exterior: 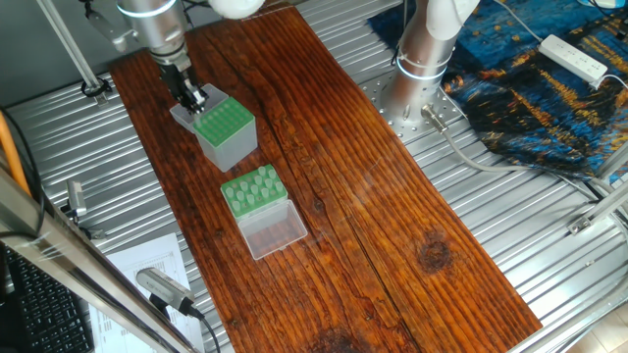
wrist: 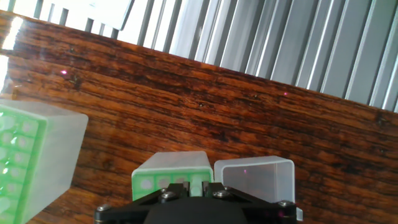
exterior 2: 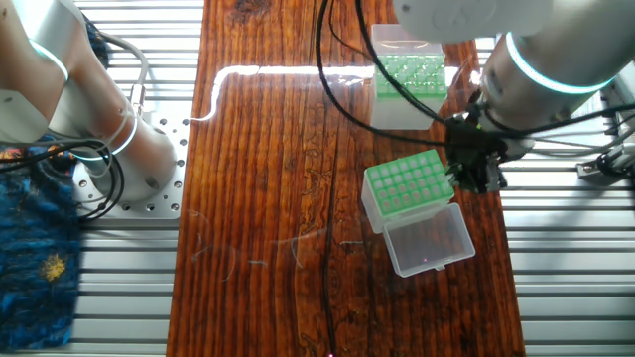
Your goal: Transfer all large pipette tips from one holder to another
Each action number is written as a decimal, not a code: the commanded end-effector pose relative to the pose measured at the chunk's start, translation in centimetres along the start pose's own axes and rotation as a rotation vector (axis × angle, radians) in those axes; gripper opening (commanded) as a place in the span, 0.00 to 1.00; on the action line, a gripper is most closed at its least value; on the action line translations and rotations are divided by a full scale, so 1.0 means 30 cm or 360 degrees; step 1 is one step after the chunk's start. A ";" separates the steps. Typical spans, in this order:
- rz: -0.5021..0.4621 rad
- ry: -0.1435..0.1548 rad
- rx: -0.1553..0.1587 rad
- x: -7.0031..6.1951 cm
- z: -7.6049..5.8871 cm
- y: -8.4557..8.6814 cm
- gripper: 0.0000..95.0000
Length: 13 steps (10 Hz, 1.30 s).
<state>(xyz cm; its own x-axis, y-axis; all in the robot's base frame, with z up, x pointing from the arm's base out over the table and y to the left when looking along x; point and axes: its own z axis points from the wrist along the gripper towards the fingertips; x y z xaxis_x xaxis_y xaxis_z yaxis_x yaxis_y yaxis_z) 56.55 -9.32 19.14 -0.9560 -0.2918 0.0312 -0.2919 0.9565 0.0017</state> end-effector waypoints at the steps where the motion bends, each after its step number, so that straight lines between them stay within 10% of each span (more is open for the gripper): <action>1: -0.0043 0.0015 0.0003 -0.012 -0.068 -0.014 0.00; 13: -0.0055 0.0046 0.0009 -0.096 -0.438 0.156 0.00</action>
<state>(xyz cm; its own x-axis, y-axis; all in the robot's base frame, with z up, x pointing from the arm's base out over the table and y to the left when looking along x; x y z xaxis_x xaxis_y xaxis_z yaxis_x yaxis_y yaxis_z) 58.28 -3.72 32.29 -0.9385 -0.3382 0.0700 -0.3397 0.9404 -0.0116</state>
